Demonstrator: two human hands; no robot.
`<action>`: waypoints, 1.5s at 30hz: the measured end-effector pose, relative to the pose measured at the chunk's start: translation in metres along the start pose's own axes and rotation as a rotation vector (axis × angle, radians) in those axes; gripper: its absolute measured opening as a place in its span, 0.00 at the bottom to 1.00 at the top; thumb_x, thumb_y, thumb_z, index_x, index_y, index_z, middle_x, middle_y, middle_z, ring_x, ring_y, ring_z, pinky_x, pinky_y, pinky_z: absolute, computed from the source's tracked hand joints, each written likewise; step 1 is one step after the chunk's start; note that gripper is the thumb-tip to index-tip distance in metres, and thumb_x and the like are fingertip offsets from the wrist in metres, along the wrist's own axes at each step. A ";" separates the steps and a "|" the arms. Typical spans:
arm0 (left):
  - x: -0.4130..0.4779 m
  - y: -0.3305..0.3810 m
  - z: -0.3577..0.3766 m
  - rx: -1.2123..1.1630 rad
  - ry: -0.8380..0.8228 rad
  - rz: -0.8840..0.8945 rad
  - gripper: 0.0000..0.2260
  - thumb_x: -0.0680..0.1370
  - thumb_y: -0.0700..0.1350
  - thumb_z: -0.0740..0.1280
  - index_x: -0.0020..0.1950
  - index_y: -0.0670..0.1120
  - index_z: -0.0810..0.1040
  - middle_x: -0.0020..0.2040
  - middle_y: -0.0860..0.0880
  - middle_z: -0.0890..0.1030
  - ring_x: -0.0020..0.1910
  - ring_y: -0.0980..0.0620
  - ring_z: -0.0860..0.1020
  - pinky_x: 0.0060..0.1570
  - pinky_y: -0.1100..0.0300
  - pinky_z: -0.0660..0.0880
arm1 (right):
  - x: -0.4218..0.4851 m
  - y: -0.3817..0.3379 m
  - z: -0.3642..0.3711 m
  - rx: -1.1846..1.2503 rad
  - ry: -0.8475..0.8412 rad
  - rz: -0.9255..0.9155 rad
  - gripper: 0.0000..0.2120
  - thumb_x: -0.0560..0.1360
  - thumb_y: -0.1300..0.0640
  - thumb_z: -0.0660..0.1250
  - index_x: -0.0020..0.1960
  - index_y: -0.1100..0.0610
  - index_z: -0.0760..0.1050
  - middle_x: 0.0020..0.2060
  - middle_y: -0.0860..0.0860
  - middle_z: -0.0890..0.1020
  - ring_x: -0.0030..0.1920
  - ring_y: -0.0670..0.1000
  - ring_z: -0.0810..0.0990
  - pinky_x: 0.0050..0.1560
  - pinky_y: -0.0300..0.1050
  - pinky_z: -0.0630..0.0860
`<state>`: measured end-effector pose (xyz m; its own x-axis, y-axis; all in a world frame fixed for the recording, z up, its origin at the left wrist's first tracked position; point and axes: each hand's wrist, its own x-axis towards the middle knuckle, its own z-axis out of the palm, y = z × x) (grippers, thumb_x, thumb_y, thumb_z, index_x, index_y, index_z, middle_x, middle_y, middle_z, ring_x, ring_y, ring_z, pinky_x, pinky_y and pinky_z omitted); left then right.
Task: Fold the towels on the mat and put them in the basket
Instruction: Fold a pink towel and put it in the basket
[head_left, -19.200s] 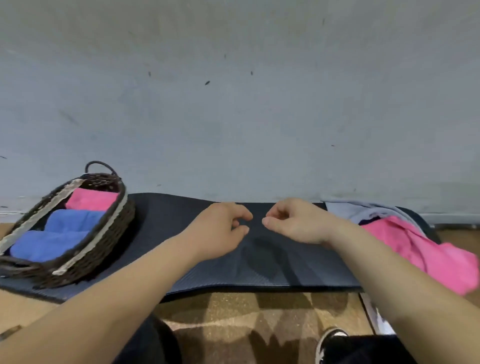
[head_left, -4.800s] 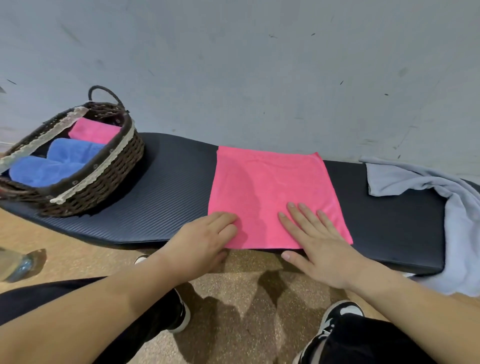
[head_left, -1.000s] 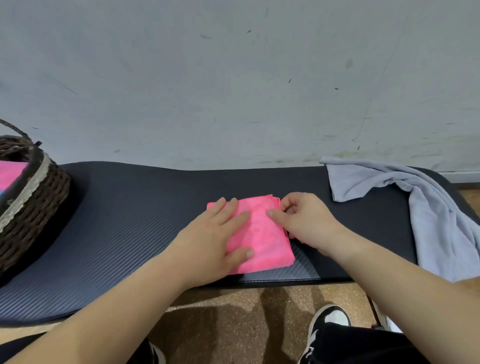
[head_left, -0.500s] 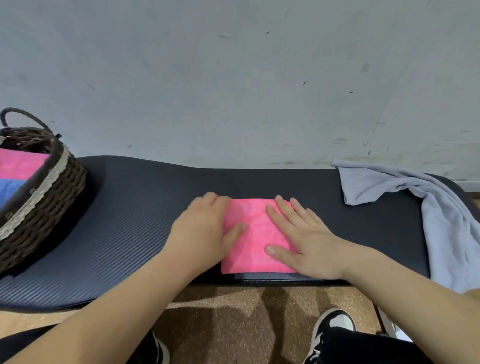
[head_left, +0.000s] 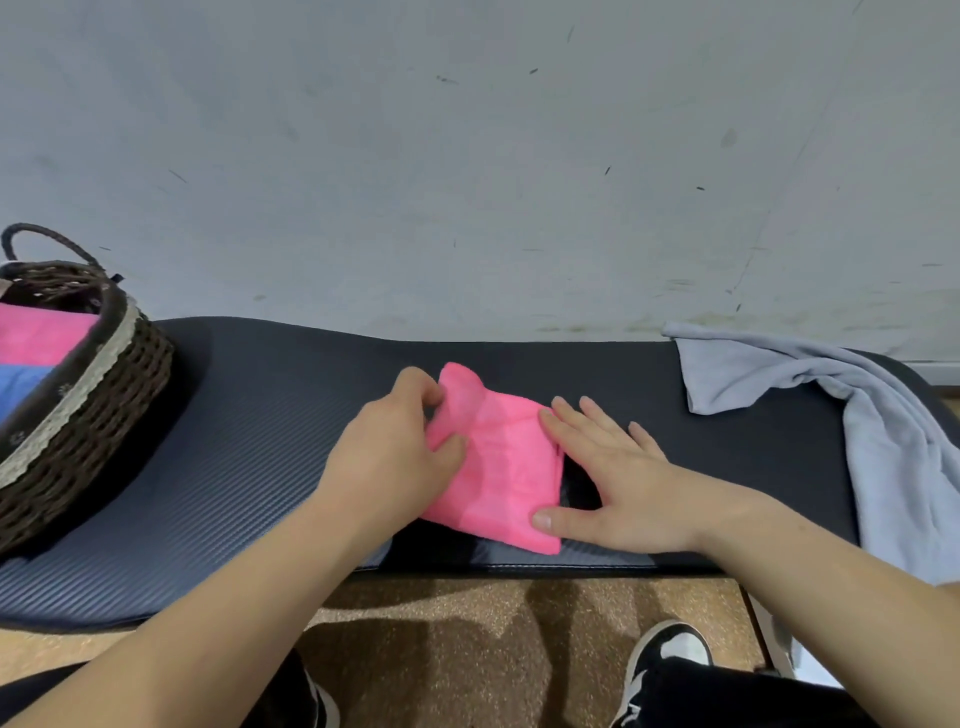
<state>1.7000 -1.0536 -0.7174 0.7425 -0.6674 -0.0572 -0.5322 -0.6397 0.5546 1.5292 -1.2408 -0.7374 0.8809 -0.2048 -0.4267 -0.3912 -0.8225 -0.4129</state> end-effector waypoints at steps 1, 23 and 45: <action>0.001 0.000 -0.004 0.023 0.004 0.000 0.15 0.74 0.53 0.70 0.58 0.56 0.70 0.38 0.53 0.77 0.38 0.51 0.78 0.39 0.49 0.79 | 0.001 -0.002 0.001 0.008 0.015 -0.015 0.51 0.74 0.28 0.64 0.83 0.43 0.36 0.81 0.38 0.36 0.78 0.41 0.28 0.81 0.57 0.37; -0.004 0.008 0.021 0.333 -0.044 0.619 0.22 0.74 0.56 0.70 0.67 0.50 0.79 0.67 0.50 0.79 0.64 0.44 0.76 0.64 0.49 0.75 | 0.014 -0.006 0.016 0.071 0.103 0.018 0.46 0.74 0.27 0.60 0.82 0.38 0.38 0.82 0.45 0.34 0.78 0.46 0.26 0.81 0.56 0.35; -0.022 0.010 0.013 0.326 -0.169 0.084 0.24 0.70 0.73 0.65 0.43 0.53 0.67 0.45 0.55 0.71 0.46 0.54 0.71 0.43 0.57 0.71 | 0.029 -0.026 -0.009 0.150 0.307 0.031 0.17 0.78 0.41 0.67 0.61 0.50 0.78 0.54 0.45 0.83 0.58 0.47 0.80 0.59 0.51 0.77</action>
<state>1.6732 -1.0508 -0.7213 0.6280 -0.7585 -0.1741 -0.7098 -0.6500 0.2714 1.5669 -1.2298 -0.7319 0.8982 -0.3975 -0.1877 -0.4336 -0.7310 -0.5269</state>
